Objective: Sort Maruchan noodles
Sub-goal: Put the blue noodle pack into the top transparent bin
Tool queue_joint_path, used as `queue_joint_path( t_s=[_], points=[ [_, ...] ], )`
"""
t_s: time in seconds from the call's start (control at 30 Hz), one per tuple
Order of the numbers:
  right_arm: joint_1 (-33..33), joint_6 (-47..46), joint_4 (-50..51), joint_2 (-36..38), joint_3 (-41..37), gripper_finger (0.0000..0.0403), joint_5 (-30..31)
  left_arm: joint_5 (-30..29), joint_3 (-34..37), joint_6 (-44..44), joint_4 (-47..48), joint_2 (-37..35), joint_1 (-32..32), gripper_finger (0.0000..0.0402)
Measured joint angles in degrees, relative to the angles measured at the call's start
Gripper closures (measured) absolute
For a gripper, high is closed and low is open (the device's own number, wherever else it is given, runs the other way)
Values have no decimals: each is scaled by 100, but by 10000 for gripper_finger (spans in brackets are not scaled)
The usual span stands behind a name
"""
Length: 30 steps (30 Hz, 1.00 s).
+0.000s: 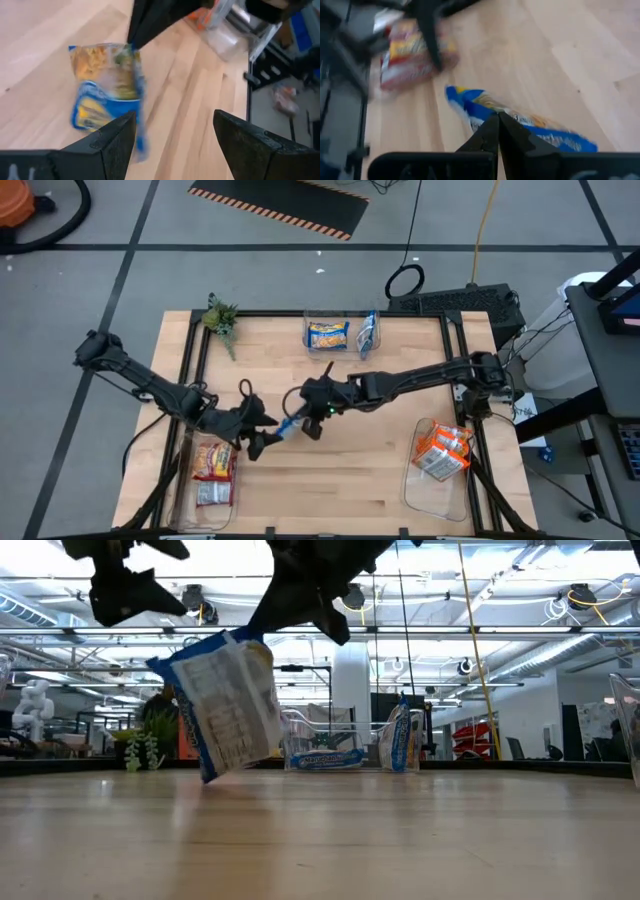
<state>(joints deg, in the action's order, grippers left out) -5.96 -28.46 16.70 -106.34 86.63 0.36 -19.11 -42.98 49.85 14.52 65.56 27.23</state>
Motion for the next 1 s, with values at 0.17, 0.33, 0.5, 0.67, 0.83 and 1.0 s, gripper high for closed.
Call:
queue_joint_path(
  t_s=[0.17, 0.33, 0.5, 0.67, 0.83, 1.0],
  points=[
    [210, -558, -439, 0, 0, 403, 141, -729, -2, -294, -243, 0, 253, 130],
    [400, -927, -574, 0, 0, 403, 131, -1704, 11, -462, 456, 0, 228, 130],
    [496, -930, -574, 0, 0, 403, 90, -1854, 13, -986, 827, 0, -104, 130],
    [554, -935, -574, 0, 0, 403, 21, -1327, 13, -1425, 761, 0, -570, 130],
    [590, -949, -569, 0, 0, 403, -41, -502, 19, -2195, 903, 177, -998, 130],
    [599, -975, -519, 0, 0, 403, -46, -530, 14, -3261, 477, 128, -1241, 130]
  ],
)
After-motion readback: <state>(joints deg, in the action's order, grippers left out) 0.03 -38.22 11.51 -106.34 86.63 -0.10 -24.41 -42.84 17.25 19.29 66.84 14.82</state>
